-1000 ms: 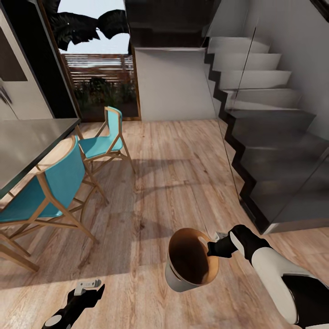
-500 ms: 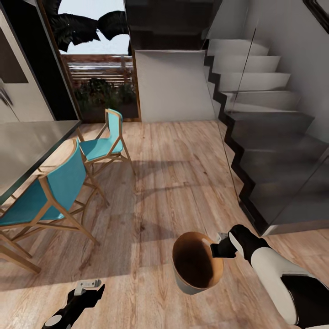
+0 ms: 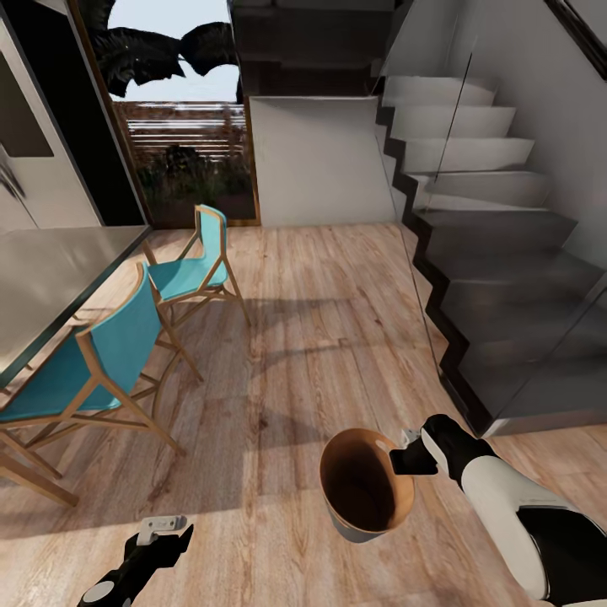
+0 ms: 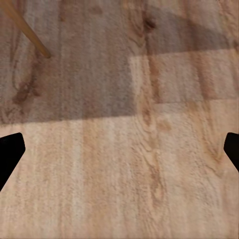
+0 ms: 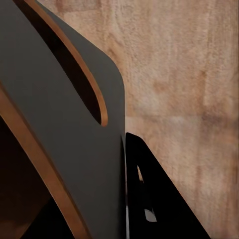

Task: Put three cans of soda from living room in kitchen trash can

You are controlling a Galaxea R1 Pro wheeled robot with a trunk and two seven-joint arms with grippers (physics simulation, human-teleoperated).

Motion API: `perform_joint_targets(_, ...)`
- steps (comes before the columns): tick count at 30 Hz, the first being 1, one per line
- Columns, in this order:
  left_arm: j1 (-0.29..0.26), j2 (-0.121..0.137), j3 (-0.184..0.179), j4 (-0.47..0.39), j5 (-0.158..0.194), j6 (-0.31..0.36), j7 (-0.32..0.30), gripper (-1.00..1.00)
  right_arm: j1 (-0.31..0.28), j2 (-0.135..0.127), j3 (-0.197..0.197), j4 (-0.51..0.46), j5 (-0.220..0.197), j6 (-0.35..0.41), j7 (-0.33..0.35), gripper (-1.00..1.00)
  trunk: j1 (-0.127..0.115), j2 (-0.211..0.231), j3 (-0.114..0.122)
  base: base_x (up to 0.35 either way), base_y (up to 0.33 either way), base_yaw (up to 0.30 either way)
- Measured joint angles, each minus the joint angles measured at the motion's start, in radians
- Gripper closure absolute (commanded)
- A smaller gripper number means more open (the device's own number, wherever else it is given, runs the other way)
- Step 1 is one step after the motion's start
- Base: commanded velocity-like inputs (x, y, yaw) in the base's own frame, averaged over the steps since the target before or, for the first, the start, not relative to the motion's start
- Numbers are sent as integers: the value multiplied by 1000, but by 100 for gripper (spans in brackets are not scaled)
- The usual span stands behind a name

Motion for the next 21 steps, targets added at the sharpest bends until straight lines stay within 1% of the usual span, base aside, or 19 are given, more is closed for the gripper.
perform_joint_targets(11,0,0,-1,0,-1,-1,2,-100,0,1,-1,1,-6,0,-3,100,-42,77,34,0,0,0)
perform_joint_targets(14,0,0,-2,0,0,-3,2,-100,0,2,1,0,-2,0,4,100,-54,98,44,0,0,0)
perform_joint_targets(17,0,0,-2,-1,0,-3,2,-100,0,2,-2,0,-12,1,8,100,-65,119,53,0,0,0)
perform_joint_targets(21,0,0,-3,0,0,-3,2,-100,0,6,0,0,-6,0,11,100,-81,147,66,0,0,0)
